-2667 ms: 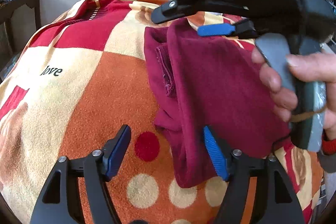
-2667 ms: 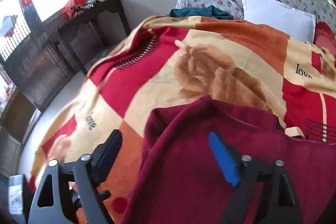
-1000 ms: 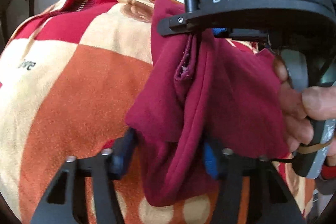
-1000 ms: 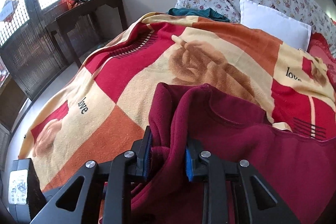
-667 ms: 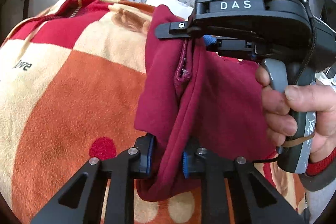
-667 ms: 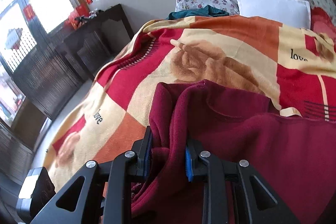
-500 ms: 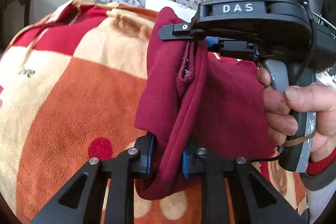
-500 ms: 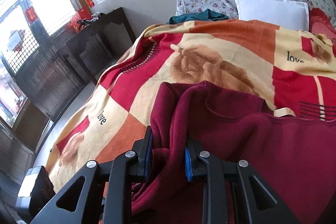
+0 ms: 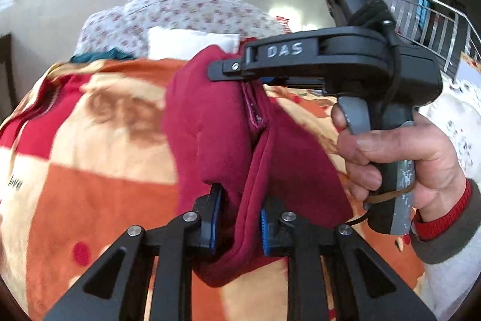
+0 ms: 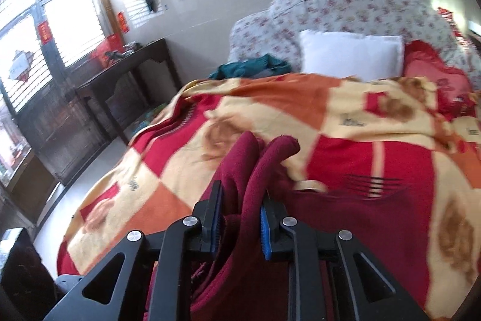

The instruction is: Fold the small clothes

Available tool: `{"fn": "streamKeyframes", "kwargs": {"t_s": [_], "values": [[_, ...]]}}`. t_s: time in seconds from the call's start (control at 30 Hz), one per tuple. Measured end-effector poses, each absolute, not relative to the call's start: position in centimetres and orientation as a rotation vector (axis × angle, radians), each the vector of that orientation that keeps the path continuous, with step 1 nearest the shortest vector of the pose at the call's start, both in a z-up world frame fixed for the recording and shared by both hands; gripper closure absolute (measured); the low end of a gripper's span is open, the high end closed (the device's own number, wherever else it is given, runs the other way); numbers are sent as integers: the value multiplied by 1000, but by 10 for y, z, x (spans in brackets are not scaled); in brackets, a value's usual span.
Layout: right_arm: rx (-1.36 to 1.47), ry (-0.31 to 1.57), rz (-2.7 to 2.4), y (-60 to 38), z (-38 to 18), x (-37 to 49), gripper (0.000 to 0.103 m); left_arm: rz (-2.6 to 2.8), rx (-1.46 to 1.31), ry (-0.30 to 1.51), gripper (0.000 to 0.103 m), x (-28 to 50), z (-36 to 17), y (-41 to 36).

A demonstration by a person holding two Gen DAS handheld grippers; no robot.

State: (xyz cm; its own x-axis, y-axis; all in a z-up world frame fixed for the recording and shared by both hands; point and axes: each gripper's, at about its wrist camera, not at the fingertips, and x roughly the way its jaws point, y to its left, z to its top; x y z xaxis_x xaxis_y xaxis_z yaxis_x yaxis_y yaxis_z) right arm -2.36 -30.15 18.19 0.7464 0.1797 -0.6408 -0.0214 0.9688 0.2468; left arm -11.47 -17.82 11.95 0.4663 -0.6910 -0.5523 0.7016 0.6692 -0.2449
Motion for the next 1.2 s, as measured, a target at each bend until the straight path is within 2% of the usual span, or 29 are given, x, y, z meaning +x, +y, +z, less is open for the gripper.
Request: {"fn": "streamKeyframes", "kwargs": {"t_s": [0.17, 0.37, 0.43, 0.5, 0.63, 0.67, 0.7, 0.77, 0.8, 0.83, 1.13, 1.2], "values": [[263, 713, 30, -361, 177, -47, 84, -930, 86, 653, 83, -132, 124, -249], [328, 768, -86, -422, 135, -61, 86, -959, 165, 713, 81, -133, 87, -310], [343, 804, -140, -436, 115, -66, 101, -979, 174, 745, 71, -139, 77, -321], [391, 824, -140, -447, 103, -70, 101, -1021, 157, 747, 54, -144, 76, -320], [515, 737, -123, -463, 114, -97, 99, -1085, 183, 721, 43, -161, 91, -302], [547, 714, -96, -464, 118, -105, 99, -1095, 175, 710, 37, -166, 98, -288], [557, 703, -68, -460, 122, -110, 97, -1095, 167, 698, 33, -167, 102, -278], [548, 709, -39, -449, 126, -112, 77, -1075, 157, 665, 32, -166, 110, -256], [547, 728, -29, -442, 124, -111, 46, -1046, 157, 646, 31, -164, 113, -245], [556, 741, -19, -436, 122, -110, 27, -1004, 164, 630, 30, -160, 112, -235], [572, 781, -11, -418, 109, -92, 27, -901, 187, 736, 30, -126, 67, -240], [562, 742, -29, -416, 118, -98, 27, -904, 191, 754, 30, -129, 59, -241]]}}
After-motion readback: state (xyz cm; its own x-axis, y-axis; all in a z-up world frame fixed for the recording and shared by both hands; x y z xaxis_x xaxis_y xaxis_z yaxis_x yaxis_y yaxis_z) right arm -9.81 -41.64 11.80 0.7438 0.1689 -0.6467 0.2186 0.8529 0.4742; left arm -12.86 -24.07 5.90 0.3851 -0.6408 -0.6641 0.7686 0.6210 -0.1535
